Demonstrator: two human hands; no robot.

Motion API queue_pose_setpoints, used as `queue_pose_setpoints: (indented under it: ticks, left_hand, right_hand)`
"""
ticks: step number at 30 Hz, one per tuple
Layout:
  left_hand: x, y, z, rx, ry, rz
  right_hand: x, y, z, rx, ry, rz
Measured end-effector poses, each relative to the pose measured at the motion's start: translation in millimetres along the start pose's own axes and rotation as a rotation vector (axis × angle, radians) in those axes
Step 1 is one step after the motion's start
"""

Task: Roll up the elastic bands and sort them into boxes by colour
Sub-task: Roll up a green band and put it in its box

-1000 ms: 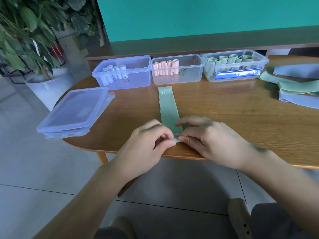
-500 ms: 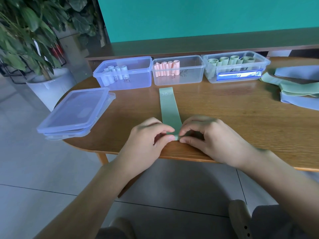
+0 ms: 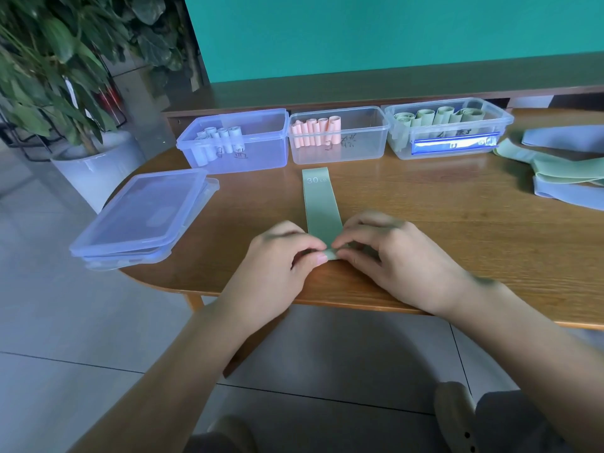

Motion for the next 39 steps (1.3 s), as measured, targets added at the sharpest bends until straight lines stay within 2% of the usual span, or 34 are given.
queue_pose_setpoints:
  ticks: [12, 20, 24, 27, 32, 39]
  left_hand:
    - [5, -8, 3, -0.022, 0.022, 0.079]
    - [14, -5, 0, 0.001, 0.026, 0.072]
    - [17, -3, -3, 0.051, -0.020, 0.049]
    - [18, -5, -2, 0.002, -0.061, 0.062]
    - [22, -3, -1, -0.003, 0.004, 0.072]
    - [28, 3, -3, 0.011, 0.012, 0.067]
  right_hand:
    - [12, -8, 1, 0.050, 0.021, -0.033]
    - [11, -12, -3, 0.062, -0.057, 0.005]
    - [15, -17, -3, 0.025, -0.034, -0.026]
    - [19, -18, -4, 0.004, 0.001, -0.033]
    - [22, -19, -3, -0.016, 0.010, -0.047]
    - [24, -21, -5, 0.002, -0.050, -0.017]
Point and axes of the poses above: each hand's wrist, its own x-axis towards the middle knuckle, its own z-axis out of the back of the hand, y = z × x, the point moved 1 cm from there along x, towards the middle knuckle, and after that the axes turned 5 degrees about x, right-handed, at the moved point
